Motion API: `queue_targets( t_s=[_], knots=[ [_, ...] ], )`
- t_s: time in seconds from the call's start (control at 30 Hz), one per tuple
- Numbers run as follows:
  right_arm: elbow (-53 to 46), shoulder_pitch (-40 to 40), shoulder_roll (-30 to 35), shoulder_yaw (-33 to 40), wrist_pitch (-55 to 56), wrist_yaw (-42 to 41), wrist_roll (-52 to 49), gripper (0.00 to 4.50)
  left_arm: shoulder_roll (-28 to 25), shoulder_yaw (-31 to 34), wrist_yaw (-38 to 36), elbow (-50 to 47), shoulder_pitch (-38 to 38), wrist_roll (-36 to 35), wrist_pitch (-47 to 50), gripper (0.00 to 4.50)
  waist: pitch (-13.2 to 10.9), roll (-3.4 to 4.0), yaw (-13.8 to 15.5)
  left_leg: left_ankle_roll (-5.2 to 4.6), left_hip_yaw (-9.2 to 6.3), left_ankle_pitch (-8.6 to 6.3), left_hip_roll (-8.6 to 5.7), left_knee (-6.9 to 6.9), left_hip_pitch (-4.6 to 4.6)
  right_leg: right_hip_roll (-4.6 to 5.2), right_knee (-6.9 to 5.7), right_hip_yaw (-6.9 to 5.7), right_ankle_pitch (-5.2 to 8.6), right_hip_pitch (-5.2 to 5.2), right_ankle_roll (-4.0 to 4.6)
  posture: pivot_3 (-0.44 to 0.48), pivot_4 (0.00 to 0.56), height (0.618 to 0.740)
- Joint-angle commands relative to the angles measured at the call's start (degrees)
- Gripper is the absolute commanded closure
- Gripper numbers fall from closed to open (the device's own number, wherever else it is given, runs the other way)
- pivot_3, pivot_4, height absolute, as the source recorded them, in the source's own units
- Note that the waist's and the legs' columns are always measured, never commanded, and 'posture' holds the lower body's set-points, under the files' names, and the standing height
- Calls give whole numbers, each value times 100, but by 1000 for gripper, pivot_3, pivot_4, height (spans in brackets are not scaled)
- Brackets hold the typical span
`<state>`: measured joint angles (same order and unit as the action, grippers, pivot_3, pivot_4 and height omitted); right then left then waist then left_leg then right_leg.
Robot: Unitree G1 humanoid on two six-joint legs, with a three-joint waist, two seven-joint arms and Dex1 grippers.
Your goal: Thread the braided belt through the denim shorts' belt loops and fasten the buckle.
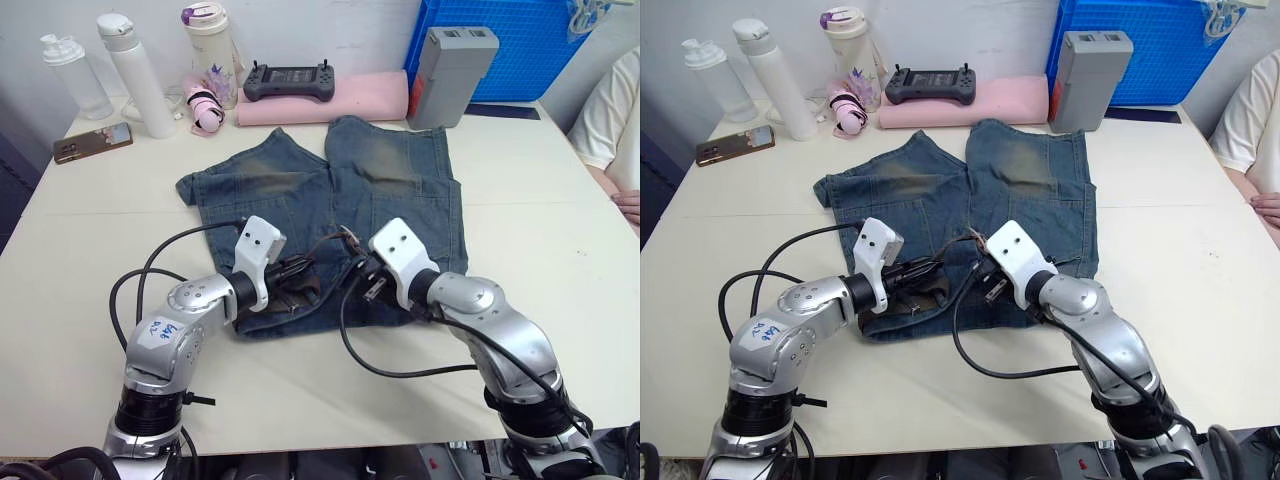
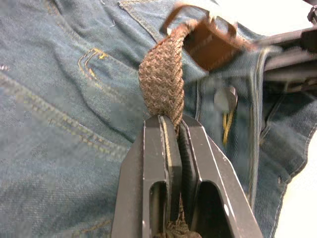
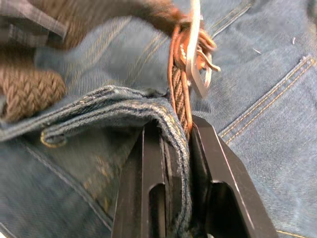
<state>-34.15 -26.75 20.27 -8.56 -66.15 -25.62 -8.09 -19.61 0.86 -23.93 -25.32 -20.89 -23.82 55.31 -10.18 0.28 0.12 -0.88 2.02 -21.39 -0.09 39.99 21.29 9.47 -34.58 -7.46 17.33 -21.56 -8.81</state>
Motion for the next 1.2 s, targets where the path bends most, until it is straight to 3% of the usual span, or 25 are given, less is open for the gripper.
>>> queue_targets(
  t_s=[0.03,0.6,1.2],
  knots=[
    [-217,-162,-38,403,-7,-101,-336,4480,71,228,21,-79,50,-264,93,4500,0,0,0,0,0,0,0,0,0,0,0,0,0,0,0,0,150,714],
    [8,-182,112,432,48,150,-454,4480,-14,197,-32,-649,223,-578,111,4500,0,0,-9,0,1,0,-1,-1,0,0,0,1,0,0,0,0,150,714],
    [-301,-240,300,147,157,30,-716,4480,-127,72,42,-330,153,-477,50,4500,0,0,-10,0,1,0,-1,-1,-1,0,0,2,0,0,0,0,150,714]
  ],
)
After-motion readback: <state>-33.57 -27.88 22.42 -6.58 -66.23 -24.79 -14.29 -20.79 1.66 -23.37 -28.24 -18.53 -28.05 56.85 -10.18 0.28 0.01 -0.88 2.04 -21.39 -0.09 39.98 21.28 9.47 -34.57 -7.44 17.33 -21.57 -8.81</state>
